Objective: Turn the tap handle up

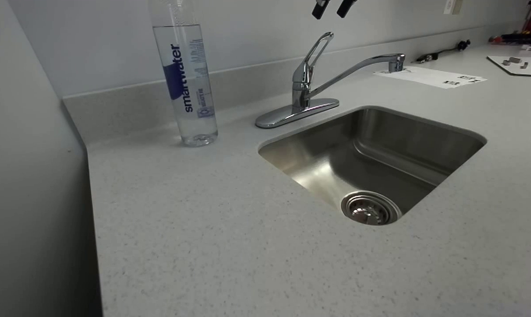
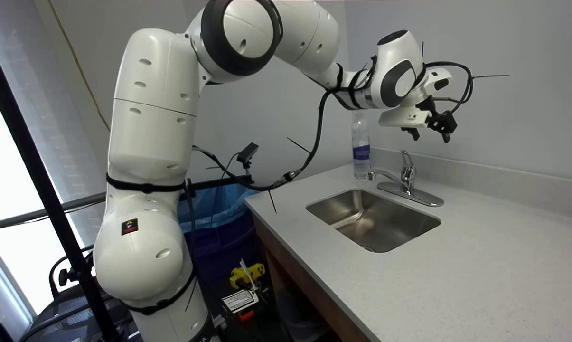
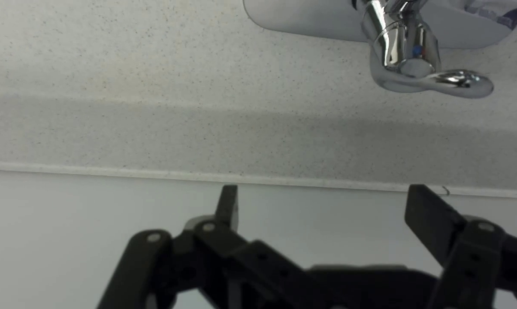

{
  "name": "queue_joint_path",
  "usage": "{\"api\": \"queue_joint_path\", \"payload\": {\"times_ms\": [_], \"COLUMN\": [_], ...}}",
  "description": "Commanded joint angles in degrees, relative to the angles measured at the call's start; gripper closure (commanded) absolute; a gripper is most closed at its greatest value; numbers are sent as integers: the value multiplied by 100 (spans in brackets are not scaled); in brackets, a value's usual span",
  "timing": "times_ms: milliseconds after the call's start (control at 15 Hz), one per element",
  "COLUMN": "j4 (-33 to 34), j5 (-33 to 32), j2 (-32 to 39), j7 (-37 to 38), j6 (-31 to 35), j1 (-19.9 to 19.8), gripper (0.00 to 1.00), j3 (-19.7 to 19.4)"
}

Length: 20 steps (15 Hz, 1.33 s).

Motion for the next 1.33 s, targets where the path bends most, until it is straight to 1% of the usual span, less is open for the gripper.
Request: {"api": "queue_joint_path", "payload": {"times_ms": [0,333,733,1267], "j4": [-679,-1371,-2363,-3546], "j5": [115,245,418,699], "j2": [-606,-1272,-2101,-3194], "j7": [-90,-210,-468,-853], "j6": [44,55,134,185], "j1": [-11,-32,-10,112], "gripper": [0,0,0,0], "j3": [67,146,188,100]}}
